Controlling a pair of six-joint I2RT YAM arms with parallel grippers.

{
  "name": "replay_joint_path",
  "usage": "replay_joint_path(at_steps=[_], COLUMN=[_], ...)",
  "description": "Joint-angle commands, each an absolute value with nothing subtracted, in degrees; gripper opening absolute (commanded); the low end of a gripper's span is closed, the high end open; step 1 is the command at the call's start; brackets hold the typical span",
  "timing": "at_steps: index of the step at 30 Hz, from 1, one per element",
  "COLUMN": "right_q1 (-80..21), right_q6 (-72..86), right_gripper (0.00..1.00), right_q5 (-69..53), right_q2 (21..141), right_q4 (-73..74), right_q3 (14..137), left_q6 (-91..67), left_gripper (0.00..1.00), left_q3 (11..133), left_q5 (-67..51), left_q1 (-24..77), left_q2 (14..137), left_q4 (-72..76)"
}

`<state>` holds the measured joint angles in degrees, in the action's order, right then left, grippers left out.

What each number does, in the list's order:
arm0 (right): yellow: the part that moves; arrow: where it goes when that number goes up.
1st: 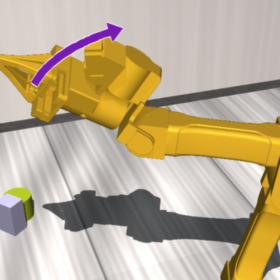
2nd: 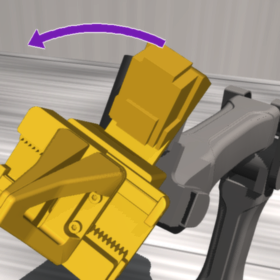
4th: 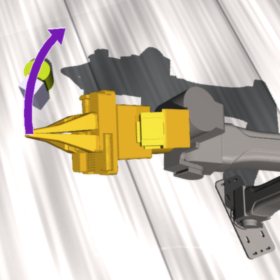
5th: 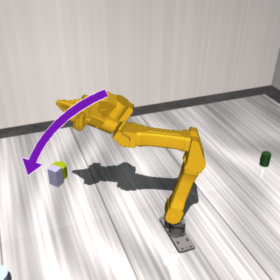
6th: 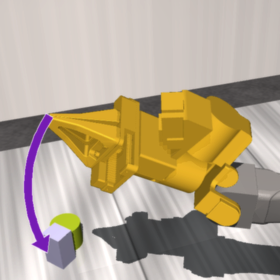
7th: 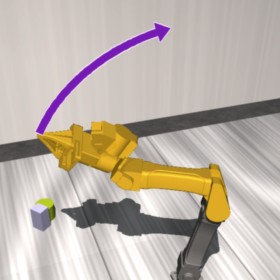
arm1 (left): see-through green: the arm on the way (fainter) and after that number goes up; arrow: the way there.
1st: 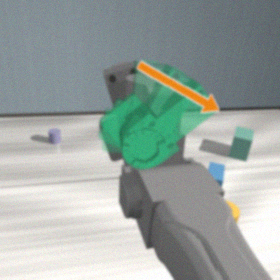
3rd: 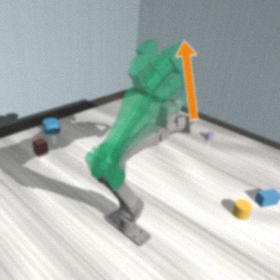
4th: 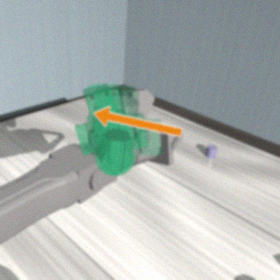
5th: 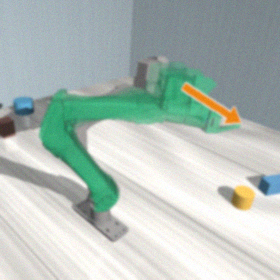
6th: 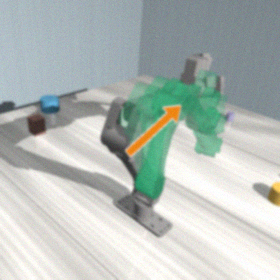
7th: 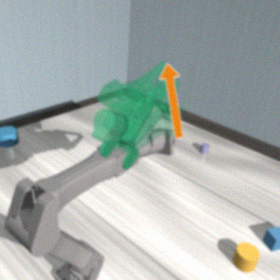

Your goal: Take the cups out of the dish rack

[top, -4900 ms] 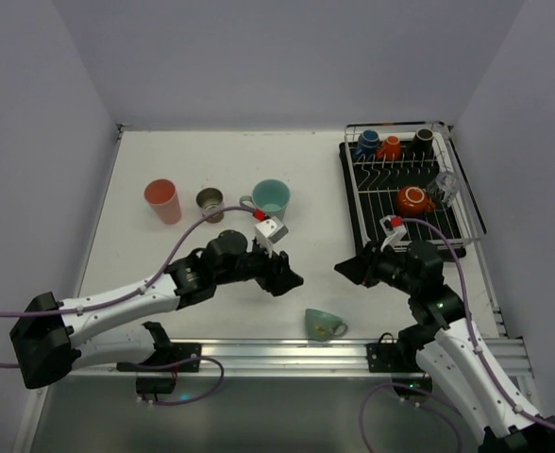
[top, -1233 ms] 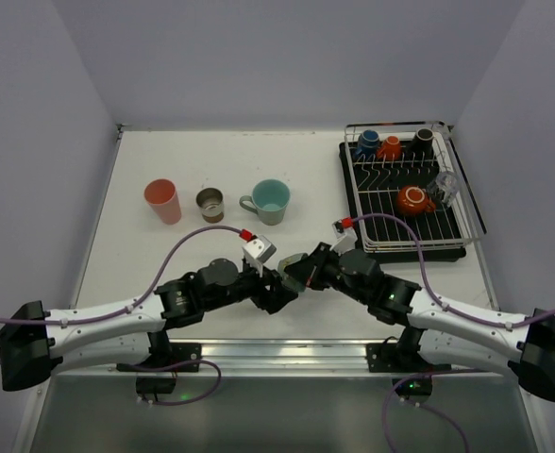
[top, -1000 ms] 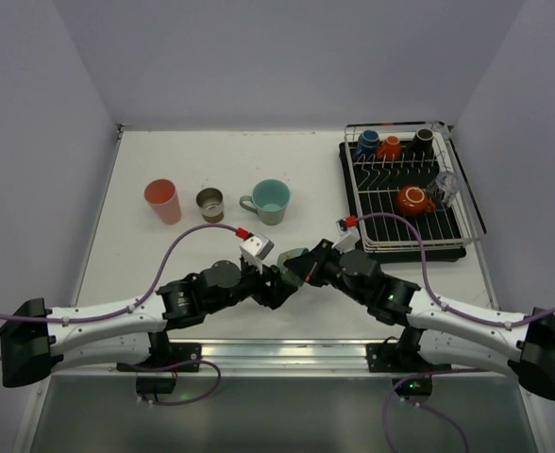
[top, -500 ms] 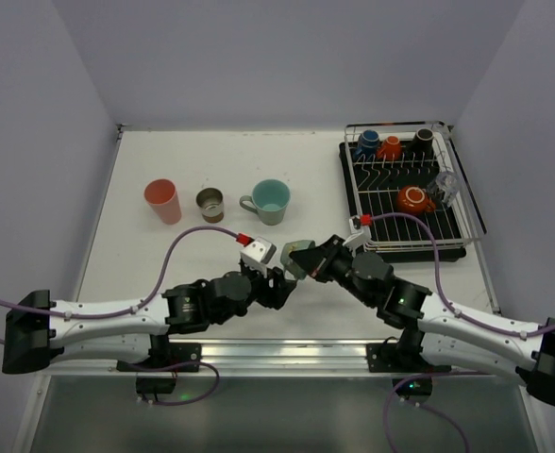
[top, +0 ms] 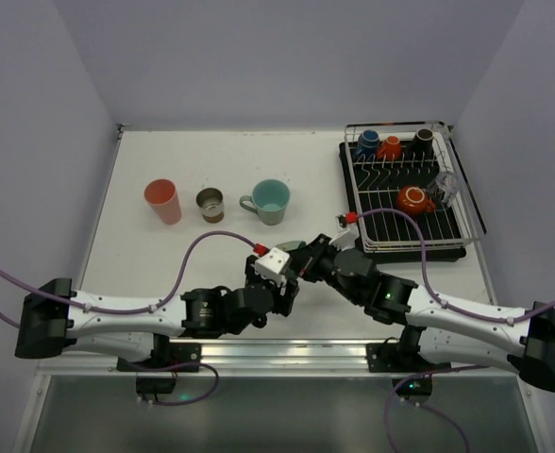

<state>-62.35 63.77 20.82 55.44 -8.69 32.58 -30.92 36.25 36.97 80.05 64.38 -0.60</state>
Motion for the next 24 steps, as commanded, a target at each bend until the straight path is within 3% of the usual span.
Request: replay_joint_path(at_steps=[1, 3, 8, 24], right_q1=[-64.9, -65.2, -65.7, -65.8], right_q6=[66.9, 67.6, 69.1, 71.8], right_gripper=[0.00, 0.00, 0.00, 0.00], right_q5=[23.1, 22.9, 22.1, 25.7], right_q2=[56.2, 56.1, 55.8, 52.5], right_q4=[-14.2, -15.2, -16.4, -15.5], right_q3=[35.5, 35.2, 34.1, 29.6], left_q6=[-34.4, -35.6, -37.1, -40.7], left_gripper=[0.74, 0.68, 0.63, 0.60], left_q3=[39.6, 39.7, 40.4, 40.2], left_q5=[48.9, 50.6, 54.0, 70.2], left_q1=[80.2, 80.2, 80.4, 90.9], left_q2=[65.4, 65.8, 66.5, 64.6], left_q4=[1.1, 0.6, 0.1, -3.6])
